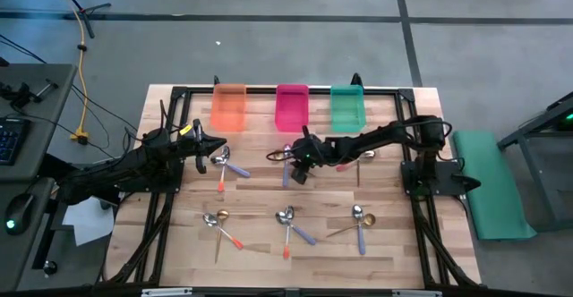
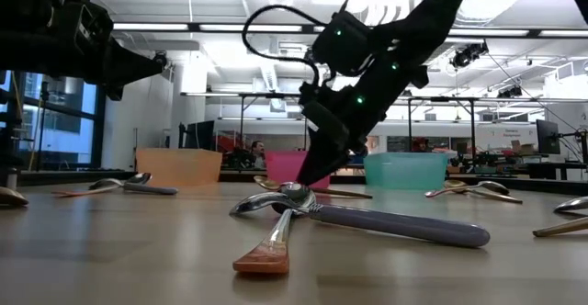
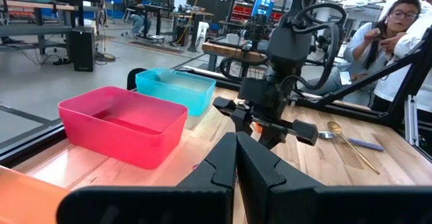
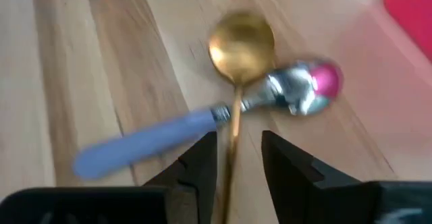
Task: Sort silverware by color (type)
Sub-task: Put the golden spoon into the green bin
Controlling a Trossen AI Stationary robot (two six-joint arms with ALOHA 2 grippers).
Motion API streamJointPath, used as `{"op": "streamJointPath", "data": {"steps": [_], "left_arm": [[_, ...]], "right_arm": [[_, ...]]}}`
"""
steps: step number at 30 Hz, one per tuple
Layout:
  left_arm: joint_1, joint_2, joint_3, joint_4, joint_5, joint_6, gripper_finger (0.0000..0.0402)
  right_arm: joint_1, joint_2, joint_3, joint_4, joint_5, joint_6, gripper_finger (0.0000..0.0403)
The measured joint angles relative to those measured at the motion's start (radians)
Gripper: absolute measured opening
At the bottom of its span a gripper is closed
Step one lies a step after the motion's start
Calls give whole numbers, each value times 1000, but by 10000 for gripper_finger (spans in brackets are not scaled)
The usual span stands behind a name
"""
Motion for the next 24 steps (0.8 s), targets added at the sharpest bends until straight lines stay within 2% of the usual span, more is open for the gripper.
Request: {"op": "streamJointPath", "data": {"steps": [11,20,24], "left_arm": [[0,0,0,0,0,0,3],[0,0,0,0,0,0,3],[0,0,0,0,0,0,3]], "right_arm": [[-53,4,0,-71,-4,-84,100],[-64,15,2,-79,-42,-190,44],[-64,16,2,-79,-44,-171,24]]}}
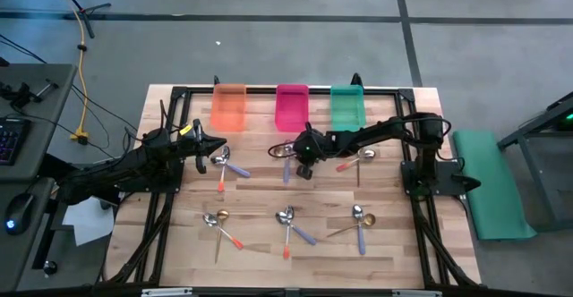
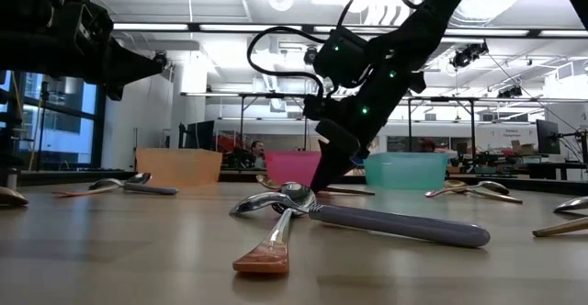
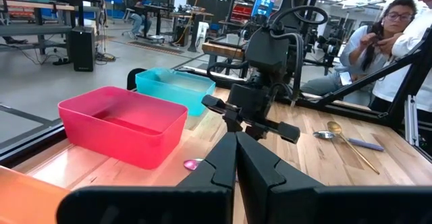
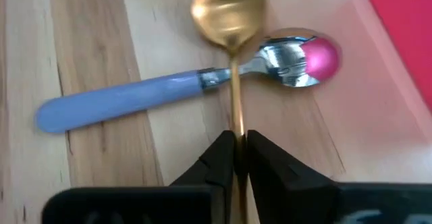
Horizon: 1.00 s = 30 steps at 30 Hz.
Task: Sort silverware by color (type)
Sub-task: Put the golden spoon into the green bin
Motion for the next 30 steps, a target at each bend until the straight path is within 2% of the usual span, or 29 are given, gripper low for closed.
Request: {"op": "streamJointPath", "data": {"steps": [6,16,23,30], "left_arm": [[0,0,0,0,0,0,3],[0,0,0,0,0,0,3],[0,0,0,0,0,0,3],[0,0,0,0,0,0,3]], "right_arm": [[0,-1,-1,-2,-1,68,9],[6,-25,-7,20,-5,128,7],[15,-155,-7,10,26,145,7],[-23,-331,-6,-90,159,267,7]]}}
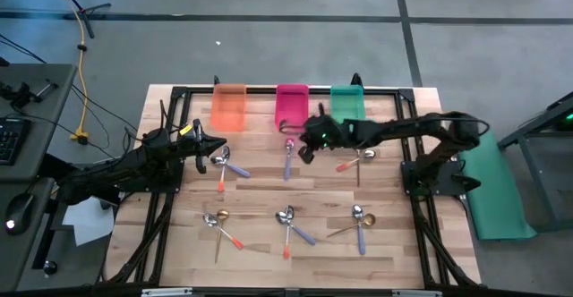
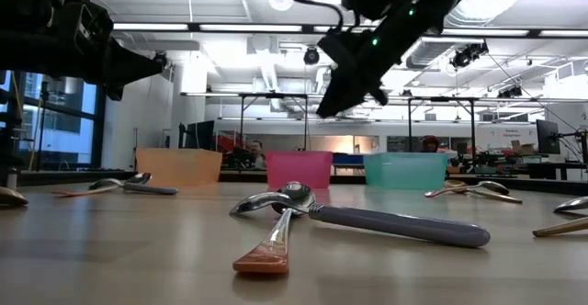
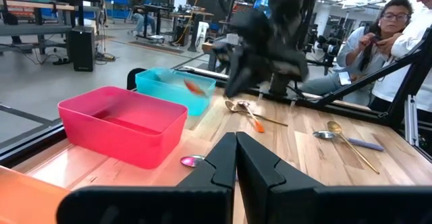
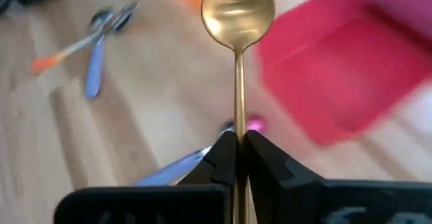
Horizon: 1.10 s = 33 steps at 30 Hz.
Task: Sort silverware by color (type)
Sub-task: Put the golden spoon into the green bin
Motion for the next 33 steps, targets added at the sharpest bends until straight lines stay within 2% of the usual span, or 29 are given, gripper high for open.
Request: {"op": "streamJointPath", "data": {"steps": [5,8,11,15,20,24,29,33], "left_arm": [[0,0,0,0,0,0,3],[0,0,0,0,0,0,3],[0,0,0,0,0,0,3],[0,0,0,0,0,0,3],[0,0,0,0,0,0,3],[0,0,0,0,0,0,3],[0,0,0,0,0,0,3],[0,0,0,0,0,0,3]], "right_arm": [[-101,-25,1,76,25,108,7],[-162,30,2,194,17,153,7],[-214,97,5,309,-40,194,7],[-258,193,78,321,-63,221,7],[-277,290,219,223,-83,184,7],[-295,325,310,79,-89,128,7],[-319,229,353,-109,-66,41,2],[-327,130,353,-345,4,-6,1]]}}
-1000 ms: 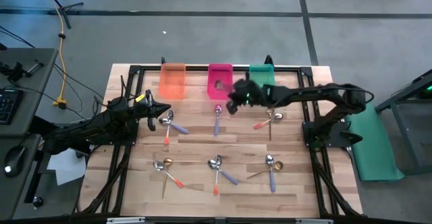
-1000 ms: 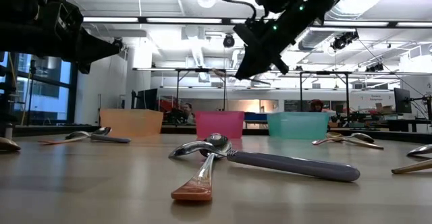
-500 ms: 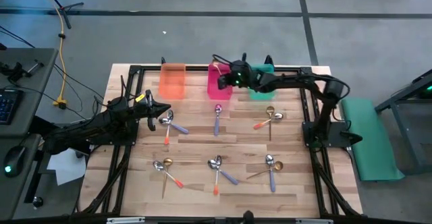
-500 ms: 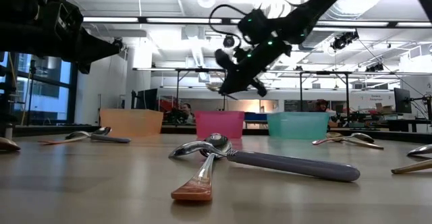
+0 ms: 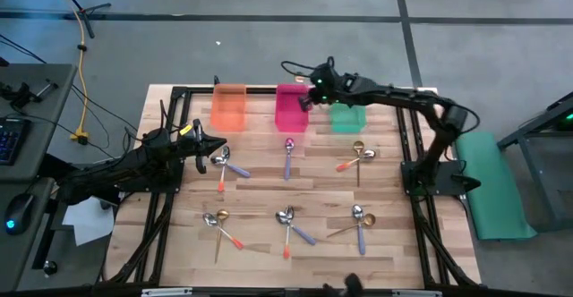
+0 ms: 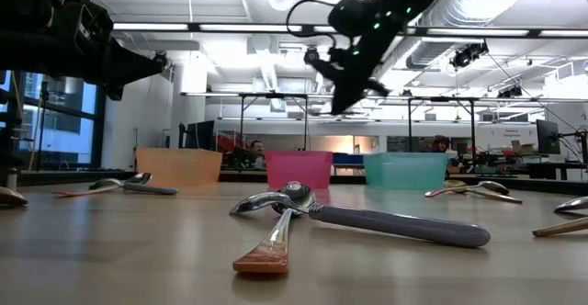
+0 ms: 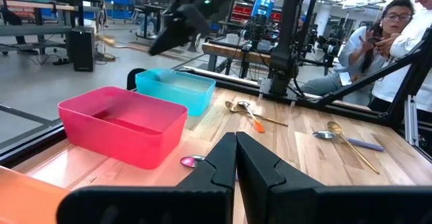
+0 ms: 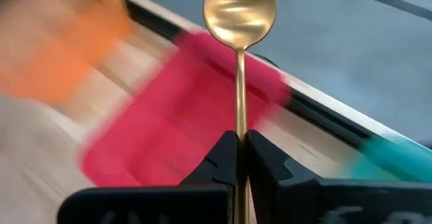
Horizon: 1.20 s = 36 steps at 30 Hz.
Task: Sort silverware by color (type)
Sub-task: Put the golden spoon into the green bin
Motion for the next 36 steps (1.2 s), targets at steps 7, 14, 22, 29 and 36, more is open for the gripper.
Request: {"op": "streamJointPath", "data": {"steps": [7,14,22,29,36], "left_arm": [[0,0,0,0,0,0,3],[0,0,0,0,0,0,3],[0,0,0,0,0,0,3],[0,0,0,0,0,0,3],[0,0,0,0,0,0,3]], "right_arm": [[-39,-104,-33,-239,22,-24,1],[-102,-216,-284,-67,12,6,0],[-197,-238,-440,87,-45,-3,0],[-269,-222,-477,134,-77,-73,0],[-284,-150,-478,159,-121,-112,0]]}}
